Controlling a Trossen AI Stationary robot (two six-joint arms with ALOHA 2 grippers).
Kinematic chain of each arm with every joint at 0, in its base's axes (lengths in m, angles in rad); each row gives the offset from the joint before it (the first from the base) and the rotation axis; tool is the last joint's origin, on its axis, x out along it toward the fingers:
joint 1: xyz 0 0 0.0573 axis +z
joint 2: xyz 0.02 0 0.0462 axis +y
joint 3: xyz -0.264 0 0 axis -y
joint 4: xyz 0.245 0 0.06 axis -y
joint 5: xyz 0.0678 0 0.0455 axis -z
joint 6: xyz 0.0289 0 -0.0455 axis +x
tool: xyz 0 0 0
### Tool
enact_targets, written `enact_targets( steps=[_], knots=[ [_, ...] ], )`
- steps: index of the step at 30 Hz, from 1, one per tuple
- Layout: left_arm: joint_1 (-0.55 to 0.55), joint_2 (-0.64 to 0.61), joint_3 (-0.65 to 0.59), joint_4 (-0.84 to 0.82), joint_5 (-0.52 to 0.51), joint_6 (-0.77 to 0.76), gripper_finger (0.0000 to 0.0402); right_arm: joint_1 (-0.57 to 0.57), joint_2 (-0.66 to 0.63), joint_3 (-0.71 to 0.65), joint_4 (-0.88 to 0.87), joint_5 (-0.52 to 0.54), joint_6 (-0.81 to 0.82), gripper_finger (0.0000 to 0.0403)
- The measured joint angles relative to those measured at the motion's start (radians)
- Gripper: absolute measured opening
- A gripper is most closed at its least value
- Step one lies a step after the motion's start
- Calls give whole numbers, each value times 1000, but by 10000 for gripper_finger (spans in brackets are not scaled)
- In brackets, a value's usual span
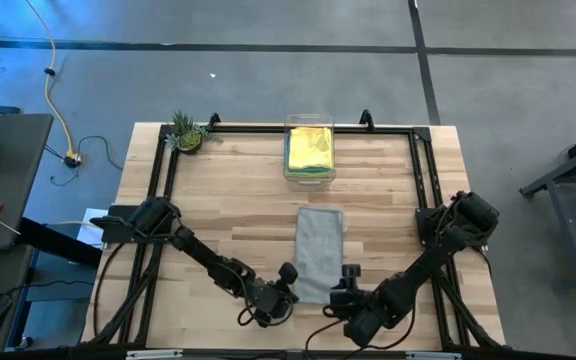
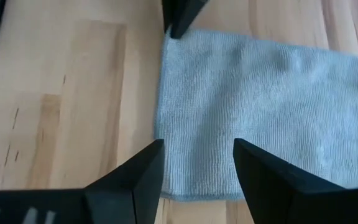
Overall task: Fold microfiber towels
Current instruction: Fold the gray microfiber cloth
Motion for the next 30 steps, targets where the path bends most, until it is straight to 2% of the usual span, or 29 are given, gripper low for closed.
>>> enact_targets(
  steps=[5, 10, 18, 22, 30],
  knots=[
    [10, -22, -4, -7, -15, -122, 3, 2, -5, 0, 0, 10, 129, 184],
    [29, -69, -3, -1, 12, -280, 2, 14, -3, 0, 42, 8, 171, 187],
    [39, -117, -3, -2, 37, -426, 1, 15, 2, 0, 66, 42, 219, 245],
    [40, -139, -2, 6, 11, -480, 0, 13, 45, 0, 105, 77, 216, 264],
    [49, -152, -3, -4, -12, -561, 0, 31, 86, 1, 93, 212, 246, 266]
  ],
)
